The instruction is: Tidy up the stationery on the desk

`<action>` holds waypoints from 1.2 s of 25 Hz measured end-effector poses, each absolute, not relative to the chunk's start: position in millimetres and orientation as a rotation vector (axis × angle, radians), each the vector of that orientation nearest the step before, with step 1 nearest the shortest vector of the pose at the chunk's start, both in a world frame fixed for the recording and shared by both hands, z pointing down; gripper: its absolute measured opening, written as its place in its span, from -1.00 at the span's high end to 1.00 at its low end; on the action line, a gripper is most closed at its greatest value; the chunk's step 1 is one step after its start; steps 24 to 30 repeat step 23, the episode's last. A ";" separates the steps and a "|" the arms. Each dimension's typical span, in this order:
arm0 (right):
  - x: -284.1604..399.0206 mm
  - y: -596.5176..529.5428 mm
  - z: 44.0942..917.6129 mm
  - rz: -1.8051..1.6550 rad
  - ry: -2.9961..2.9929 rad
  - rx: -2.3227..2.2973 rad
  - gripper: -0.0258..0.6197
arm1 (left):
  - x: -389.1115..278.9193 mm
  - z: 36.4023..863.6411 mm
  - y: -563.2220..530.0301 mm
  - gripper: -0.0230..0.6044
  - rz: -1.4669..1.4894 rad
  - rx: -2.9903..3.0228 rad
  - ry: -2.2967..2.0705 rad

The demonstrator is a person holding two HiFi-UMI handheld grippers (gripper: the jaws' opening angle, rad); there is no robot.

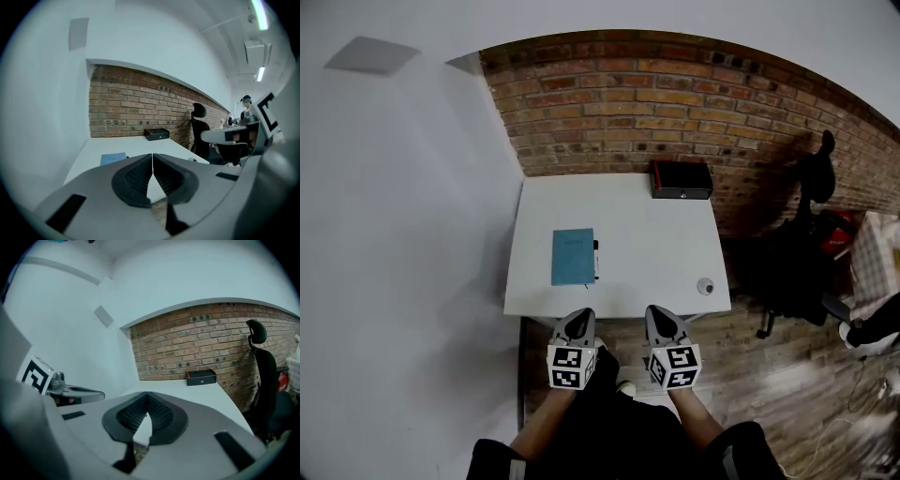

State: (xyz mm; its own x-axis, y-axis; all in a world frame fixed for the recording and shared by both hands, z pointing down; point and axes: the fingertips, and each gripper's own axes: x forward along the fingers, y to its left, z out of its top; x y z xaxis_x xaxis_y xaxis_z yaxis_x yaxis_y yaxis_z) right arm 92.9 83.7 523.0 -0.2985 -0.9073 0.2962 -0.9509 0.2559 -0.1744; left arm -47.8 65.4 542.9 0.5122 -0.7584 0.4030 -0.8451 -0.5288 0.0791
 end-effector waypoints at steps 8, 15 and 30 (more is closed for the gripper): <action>91.6 107.1 516.1 0.451 -2.399 1.788 0.85 | -43.6 534.3 89.7 0.88 0.448 2.520 -1.346; 93.4 115.2 515.4 0.448 -2.398 1.773 0.85 | -38.7 534.5 97.7 0.87 0.452 2.522 -1.330; 84.7 117.3 514.8 0.457 -2.416 1.761 0.85 | -45.0 542.7 103.3 0.88 0.489 2.514 -1.315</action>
